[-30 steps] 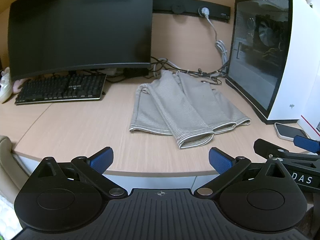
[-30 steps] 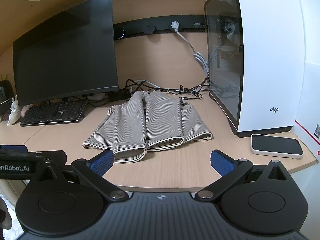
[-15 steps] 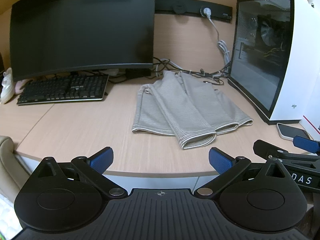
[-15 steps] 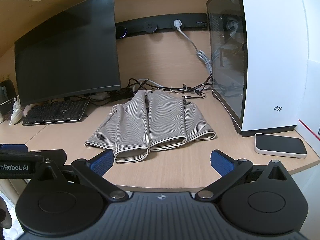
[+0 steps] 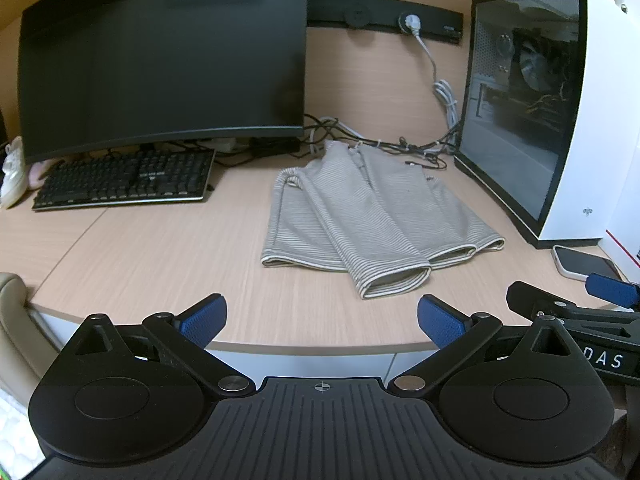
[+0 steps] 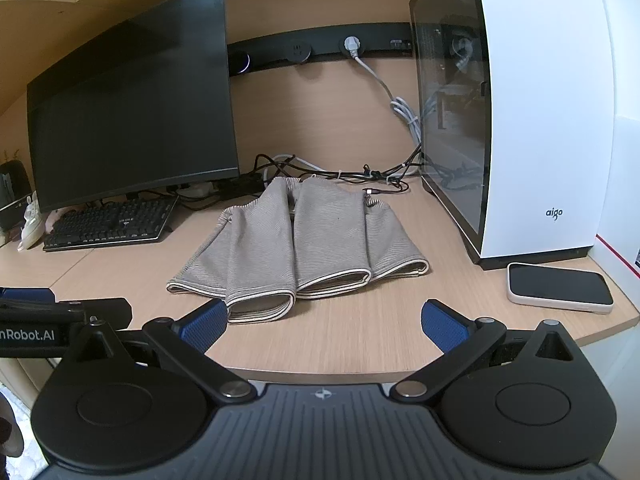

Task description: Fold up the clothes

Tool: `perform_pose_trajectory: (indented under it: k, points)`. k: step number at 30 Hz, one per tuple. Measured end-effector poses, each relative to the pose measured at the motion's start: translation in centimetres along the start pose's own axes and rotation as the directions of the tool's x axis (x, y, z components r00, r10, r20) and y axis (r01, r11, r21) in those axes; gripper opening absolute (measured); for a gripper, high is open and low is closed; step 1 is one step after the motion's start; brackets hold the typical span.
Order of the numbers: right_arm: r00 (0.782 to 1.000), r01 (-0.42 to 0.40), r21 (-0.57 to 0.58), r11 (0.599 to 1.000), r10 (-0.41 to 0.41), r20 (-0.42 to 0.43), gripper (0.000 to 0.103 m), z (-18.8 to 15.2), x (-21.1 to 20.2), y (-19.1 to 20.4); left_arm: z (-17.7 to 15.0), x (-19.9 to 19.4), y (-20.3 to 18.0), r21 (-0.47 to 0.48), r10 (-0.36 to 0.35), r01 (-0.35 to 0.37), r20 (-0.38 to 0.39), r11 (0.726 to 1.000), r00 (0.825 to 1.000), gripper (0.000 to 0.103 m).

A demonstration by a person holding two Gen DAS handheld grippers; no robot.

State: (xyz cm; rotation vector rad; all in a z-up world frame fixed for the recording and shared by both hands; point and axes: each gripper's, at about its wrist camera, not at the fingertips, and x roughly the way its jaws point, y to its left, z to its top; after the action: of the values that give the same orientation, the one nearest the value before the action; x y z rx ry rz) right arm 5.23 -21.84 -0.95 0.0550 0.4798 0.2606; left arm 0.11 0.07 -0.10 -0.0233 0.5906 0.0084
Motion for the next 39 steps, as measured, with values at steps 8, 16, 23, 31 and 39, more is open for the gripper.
perform_pose_trajectory:
  k: [8,16,23,31,39]
  points:
    - [1.000,-0.002,-0.001,1.000,0.002,-0.006,0.103,-0.1,0.0,-0.1,0.0,0.0,-0.1,-0.002,0.002,-0.002,-0.001,1.000,1.000,0.103]
    - [1.000,-0.002,0.001,1.000,0.002,-0.008,0.103,0.1,0.0,-0.1,-0.1,0.0,0.0,-0.003,0.004,-0.004,0.000,1.000,1.000,0.103]
    - [1.000,0.001,-0.001,1.000,-0.001,-0.010,0.103,0.1,0.1,-0.1,-0.1,0.1,-0.1,-0.004,0.003,-0.003,-0.001,1.000,1.000,0.103]
    - [1.000,0.007,-0.009,1.000,-0.007,-0.026,0.103,0.0,0.5,-0.1,-0.1,0.5,0.1,-0.011,0.000,0.000,-0.014,1.000,1.000,0.103]
    - [0.998,0.021,-0.021,1.000,-0.022,-0.051,0.103,0.4,1.9,0.3,0.3,2.1,1.1,-0.033,-0.011,0.009,-0.043,0.999,0.999,0.103]
